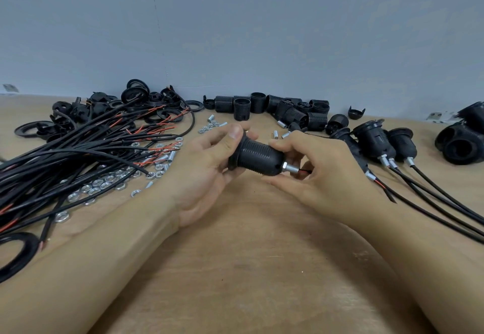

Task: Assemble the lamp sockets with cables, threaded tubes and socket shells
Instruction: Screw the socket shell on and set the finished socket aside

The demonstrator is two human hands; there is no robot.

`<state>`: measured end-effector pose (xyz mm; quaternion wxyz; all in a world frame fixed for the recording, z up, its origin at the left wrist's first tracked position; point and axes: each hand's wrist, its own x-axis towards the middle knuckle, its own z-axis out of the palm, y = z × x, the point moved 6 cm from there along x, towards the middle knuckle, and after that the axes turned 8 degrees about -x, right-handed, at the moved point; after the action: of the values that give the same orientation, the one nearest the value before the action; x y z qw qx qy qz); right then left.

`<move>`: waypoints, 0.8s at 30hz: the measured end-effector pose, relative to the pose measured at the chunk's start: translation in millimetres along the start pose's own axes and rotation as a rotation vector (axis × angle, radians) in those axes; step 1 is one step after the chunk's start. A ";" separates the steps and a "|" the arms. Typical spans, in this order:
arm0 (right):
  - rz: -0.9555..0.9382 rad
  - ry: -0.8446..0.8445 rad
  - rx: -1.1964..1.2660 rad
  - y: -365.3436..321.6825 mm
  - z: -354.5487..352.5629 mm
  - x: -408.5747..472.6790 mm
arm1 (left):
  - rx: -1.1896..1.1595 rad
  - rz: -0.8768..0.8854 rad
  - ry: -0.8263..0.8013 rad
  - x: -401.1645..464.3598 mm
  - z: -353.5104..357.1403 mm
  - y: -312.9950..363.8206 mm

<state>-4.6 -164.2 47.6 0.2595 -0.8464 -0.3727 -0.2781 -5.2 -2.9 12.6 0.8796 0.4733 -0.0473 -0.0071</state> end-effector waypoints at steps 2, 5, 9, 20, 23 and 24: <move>0.117 -0.009 0.126 4.9 0.2 -1.6 | 0.012 0.021 -0.023 0.1 1.3 3.3; 0.206 -0.019 0.269 9.3 3.0 -3.1 | 0.055 0.091 -0.055 -0.7 2.9 8.8; 0.261 -0.032 0.423 11.7 5.9 -3.4 | 0.157 0.161 -0.143 -3.5 5.7 18.5; 0.377 0.011 0.538 24.4 6.3 -4.5 | -0.215 0.083 -0.048 -4.9 -0.5 30.1; 0.386 0.015 0.538 27.1 5.1 -4.8 | -0.161 0.045 0.035 -2.9 -2.8 21.7; 0.387 0.006 0.532 27.4 6.0 -5.4 | -0.125 0.031 0.032 -2.3 -1.6 17.2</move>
<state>15.2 -179.0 33.4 0.5208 -0.8032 -0.2636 -0.1190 -7.8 8.0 25.8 0.9080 0.4168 -0.0402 0.0111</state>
